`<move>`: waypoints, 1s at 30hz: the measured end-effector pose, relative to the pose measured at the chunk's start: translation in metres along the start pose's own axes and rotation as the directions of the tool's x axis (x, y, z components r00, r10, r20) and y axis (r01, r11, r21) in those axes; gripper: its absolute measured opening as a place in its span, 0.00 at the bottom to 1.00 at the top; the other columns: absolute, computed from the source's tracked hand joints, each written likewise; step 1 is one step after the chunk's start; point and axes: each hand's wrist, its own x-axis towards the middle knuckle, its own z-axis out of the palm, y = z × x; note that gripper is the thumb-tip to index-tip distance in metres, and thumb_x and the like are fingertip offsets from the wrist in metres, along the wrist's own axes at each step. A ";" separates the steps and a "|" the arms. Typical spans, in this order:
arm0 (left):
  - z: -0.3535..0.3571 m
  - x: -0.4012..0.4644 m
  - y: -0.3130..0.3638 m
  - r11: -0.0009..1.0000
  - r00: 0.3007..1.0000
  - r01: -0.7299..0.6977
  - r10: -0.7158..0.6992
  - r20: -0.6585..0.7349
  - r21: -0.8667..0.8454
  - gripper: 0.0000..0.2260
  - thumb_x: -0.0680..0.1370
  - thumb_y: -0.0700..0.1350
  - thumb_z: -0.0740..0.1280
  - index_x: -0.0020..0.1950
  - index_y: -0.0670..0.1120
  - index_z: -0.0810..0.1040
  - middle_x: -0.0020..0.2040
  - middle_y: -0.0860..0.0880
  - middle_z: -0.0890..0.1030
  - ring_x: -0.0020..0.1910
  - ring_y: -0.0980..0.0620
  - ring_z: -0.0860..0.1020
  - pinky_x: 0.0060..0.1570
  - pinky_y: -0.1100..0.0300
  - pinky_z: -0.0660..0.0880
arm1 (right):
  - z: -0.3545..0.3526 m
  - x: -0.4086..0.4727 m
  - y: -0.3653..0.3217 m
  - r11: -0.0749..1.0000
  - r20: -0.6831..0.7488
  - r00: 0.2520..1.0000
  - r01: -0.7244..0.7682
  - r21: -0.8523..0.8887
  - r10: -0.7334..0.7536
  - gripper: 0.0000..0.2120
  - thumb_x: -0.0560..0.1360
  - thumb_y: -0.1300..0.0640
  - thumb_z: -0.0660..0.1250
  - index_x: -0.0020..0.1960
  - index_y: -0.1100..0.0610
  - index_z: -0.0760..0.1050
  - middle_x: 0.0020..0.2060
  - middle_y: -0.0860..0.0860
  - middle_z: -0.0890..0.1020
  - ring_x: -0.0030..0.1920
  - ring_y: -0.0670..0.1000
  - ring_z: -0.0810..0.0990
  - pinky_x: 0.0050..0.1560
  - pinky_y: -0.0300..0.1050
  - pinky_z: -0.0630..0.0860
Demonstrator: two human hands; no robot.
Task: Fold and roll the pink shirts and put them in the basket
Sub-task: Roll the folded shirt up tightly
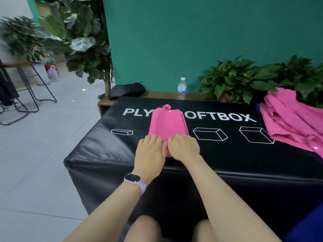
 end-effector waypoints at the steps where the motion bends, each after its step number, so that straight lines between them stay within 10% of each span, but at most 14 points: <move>1: -0.001 0.004 -0.001 1.000 1.000 0.006 -0.006 0.004 0.009 0.20 0.84 0.49 0.43 0.44 0.49 0.72 0.42 0.51 0.73 0.41 0.46 0.68 0.42 0.53 0.61 | 0.001 -0.002 0.000 1.000 -0.022 1.000 0.002 -0.012 -0.002 0.10 0.80 0.60 0.55 0.42 0.52 0.68 0.44 0.51 0.81 0.38 0.56 0.72 0.37 0.50 0.68; 9: 0.000 0.045 -0.013 0.977 0.965 -0.168 0.136 0.226 0.129 0.07 0.80 0.43 0.58 0.42 0.49 0.67 0.42 0.50 0.78 0.35 0.44 0.70 0.34 0.56 0.63 | 0.028 -0.028 -0.010 0.984 -0.368 0.913 -0.159 0.082 0.178 0.21 0.84 0.51 0.48 0.42 0.54 0.76 0.40 0.51 0.77 0.42 0.56 0.74 0.46 0.53 0.71; 23: 0.008 0.040 -0.008 0.996 0.991 -0.028 0.017 0.136 0.082 0.27 0.79 0.51 0.31 0.52 0.52 0.70 0.49 0.53 0.73 0.43 0.47 0.63 0.42 0.53 0.57 | 0.023 0.031 0.016 0.999 -0.084 0.996 0.028 -0.016 -0.030 0.12 0.82 0.58 0.53 0.41 0.51 0.67 0.44 0.51 0.81 0.38 0.56 0.72 0.37 0.50 0.66; 30: 0.018 0.064 -0.017 0.982 0.977 -0.127 0.099 0.191 0.139 0.07 0.77 0.41 0.59 0.40 0.49 0.66 0.36 0.51 0.75 0.32 0.45 0.67 0.33 0.56 0.61 | 0.030 0.011 0.004 0.993 -0.269 0.956 -0.113 0.039 0.119 0.27 0.83 0.50 0.36 0.47 0.52 0.73 0.43 0.50 0.75 0.47 0.55 0.72 0.52 0.52 0.68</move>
